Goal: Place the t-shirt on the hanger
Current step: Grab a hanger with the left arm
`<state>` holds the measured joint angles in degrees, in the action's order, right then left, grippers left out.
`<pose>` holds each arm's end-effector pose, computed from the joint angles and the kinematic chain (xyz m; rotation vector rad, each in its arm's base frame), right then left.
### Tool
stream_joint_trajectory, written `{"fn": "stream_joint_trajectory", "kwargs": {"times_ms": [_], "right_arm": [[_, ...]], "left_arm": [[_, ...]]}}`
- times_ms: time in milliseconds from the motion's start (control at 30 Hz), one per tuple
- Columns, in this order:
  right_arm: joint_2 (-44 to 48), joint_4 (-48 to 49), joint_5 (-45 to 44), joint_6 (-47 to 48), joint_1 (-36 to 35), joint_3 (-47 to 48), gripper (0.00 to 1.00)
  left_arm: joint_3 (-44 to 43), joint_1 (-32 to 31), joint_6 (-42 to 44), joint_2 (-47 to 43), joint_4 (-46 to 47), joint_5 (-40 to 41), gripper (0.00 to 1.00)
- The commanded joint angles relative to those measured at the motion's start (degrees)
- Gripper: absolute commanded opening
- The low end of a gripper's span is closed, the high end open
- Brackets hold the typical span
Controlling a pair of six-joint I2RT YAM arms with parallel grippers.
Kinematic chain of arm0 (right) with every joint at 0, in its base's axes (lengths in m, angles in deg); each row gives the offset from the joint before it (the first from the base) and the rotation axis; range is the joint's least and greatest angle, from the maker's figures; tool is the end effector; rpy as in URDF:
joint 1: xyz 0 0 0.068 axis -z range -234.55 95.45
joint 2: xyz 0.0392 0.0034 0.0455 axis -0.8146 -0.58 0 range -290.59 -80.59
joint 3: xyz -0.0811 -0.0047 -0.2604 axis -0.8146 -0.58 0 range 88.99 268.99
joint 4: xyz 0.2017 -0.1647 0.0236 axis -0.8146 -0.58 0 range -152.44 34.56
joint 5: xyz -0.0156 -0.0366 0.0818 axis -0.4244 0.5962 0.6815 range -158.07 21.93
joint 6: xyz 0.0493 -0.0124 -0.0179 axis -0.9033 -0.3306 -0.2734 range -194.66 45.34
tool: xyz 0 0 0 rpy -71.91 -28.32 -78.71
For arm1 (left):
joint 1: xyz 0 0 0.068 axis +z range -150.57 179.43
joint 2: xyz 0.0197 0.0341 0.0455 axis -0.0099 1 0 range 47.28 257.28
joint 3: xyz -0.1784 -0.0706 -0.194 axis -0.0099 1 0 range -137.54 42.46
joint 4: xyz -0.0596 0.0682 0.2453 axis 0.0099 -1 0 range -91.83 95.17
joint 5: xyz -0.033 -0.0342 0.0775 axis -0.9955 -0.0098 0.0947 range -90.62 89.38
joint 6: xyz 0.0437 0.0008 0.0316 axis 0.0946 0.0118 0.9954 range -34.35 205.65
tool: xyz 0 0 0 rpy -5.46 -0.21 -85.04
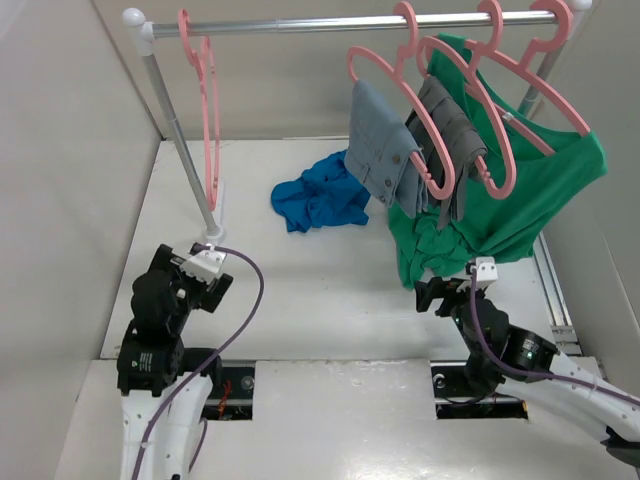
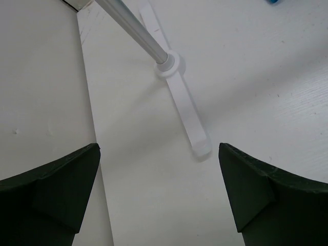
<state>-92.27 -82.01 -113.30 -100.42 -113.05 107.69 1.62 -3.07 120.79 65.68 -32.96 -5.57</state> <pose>0.0689 0.0641 0.2234 0.0006 1.8179 0.2872 0.0782 -0.0065 0.3162 0.6559 1.7358 0.3179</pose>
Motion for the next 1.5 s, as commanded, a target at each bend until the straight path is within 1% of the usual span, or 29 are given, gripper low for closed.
{"fn": "stream_joint_trajectory", "kwargs": {"times_ms": [0,33,100,133,200,233,267,300,367,500,533,600,667,700,733,767,800,833,933,1067,1133,1233,1267,1367,1433,1467], "right_arm": [[-0.5,1.6,-1.1,-0.7,0.1,1.4,1.00],[-0.5,1.6,-1.1,-0.7,0.1,1.4,1.00],[-1.2,1.6,-1.1,-0.7,0.1,1.4,1.00],[-1.9,1.6,-1.1,-0.2,0.1,1.4,1.00],[-3.5,2.1,-0.5,-0.2,0.1,2.0,1.00],[-4.1,2.1,0.1,0.4,0.1,2.0,1.00],[-4.8,2.7,0.1,0.4,0.1,2.0,1.00],[-6.3,3.3,0.8,1.1,0.1,2.5,1.00],[-8.1,4.1,2.2,1.9,0.1,2.5,1.00],[-14.1,5.6,4.3,4.5,0.1,3.9,1.00],[-16.9,6.3,4.3,5.0,0.1,4.7,1.00],[-19.4,7.0,4.8,6.5,0.1,5.2,1.00],[-22.7,7.8,5.4,7.6,0.1,7.0,1.00],[-23.6,7.8,5.4,8.3,0.1,7.0,1.00],[-24.4,8.5,6.0,8.4,0.1,7.7,1.00],[-25.8,9.1,6.0,9.1,0.1,7.7,1.00],[-26.4,10.0,6.6,9.7,0.1,8.3,1.00],[-26.9,10.0,7.2,9.7,0.1,8.3,1.00],[-28.3,11.4,7.9,10.2,0.1,8.3,1.00],[-30.1,11.9,9.3,10.2,0.1,9.3,1.00],[-32.0,11.9,9.9,10.7,0.1,9.9,1.00],[-35.2,12.4,10.4,10.7,0.1,11.1,1.00],[-36.0,12.4,11.0,10.7,0.1,11.9,1.00],[-39.1,12.9,11.6,11.3,0.1,14.0,1.00],[-41.0,13.6,12.1,11.8,0.1,15.2,1.00],[-43.6,14.6,12.9,12.9,0.1,16.9,1.00]], "left_arm": [[-0.4,0.1,-0.2,0.2,-0.8,0.4,1.00],[-1.3,0.1,-0.7,0.2,-1.5,0.4,1.00],[-2.9,0.1,1.3,-1.0,-2.6,-0.6,1.00],[-3.5,0.1,3.1,-1.0,-3.4,-3.2,1.00],[-7.4,0.1,7.2,-2.4,-8.1,-8.0,1.00],[-9.1,0.1,8.3,-2.4,-9.9,-14.1,1.00],[-10.6,0.1,8.3,-3.4,-12.0,-16.7,1.00],[-13.1,0.1,8.3,-5.1,-12.1,-18.9,1.00],[-14.6,0.1,6.2,-7.0,-11.5,-23.1,1.00],[-18.9,0.1,3.7,-9.1,-10.7,-27.0,1.00],[-21.6,0.1,3.7,-8.6,-10.7,-27.0,1.00],[-24.6,0.1,1.8,-6.9,-10.2,-29.1,1.00],[-28.5,0.1,-2.4,-4.7,-7.8,-30.4,1.00],[-29.4,0.1,-4.8,-4.0,-6.0,-30.4,1.00],[-30.1,0.1,-7.8,-3.5,-1.3,-29.9,1.00],[-31.4,0.1,-13.5,-2.3,1.3,-29.2,1.00],[-31.9,0.1,-16.0,-1.7,3.8,-28.4,1.00],[-32.5,0.1,-18.4,-1.2,8.6,-27.1,1.00],[-35.3,0.1,-23.5,1.6,12.5,-27.9,1.00],[-39.0,0.1,-28.7,6.3,14.5,-28.4,1.00],[-40.0,0.7,-30.1,9.2,15.8,-28.4,0.99],[-41.9,0.7,-31.4,13.7,17.7,-28.4,0.94],[-42.6,0.7,-32.4,14.9,18.3,-26.4,0.91],[-44.4,0.7,-33.0,18.2,19.8,-25.0,0.91],[-44.4,0.7,-33.0,18.2,22.2,-24.4,0.91],[-43.7,0.7,-33.0,18.7,23.0,-24.4,0.91]]}}
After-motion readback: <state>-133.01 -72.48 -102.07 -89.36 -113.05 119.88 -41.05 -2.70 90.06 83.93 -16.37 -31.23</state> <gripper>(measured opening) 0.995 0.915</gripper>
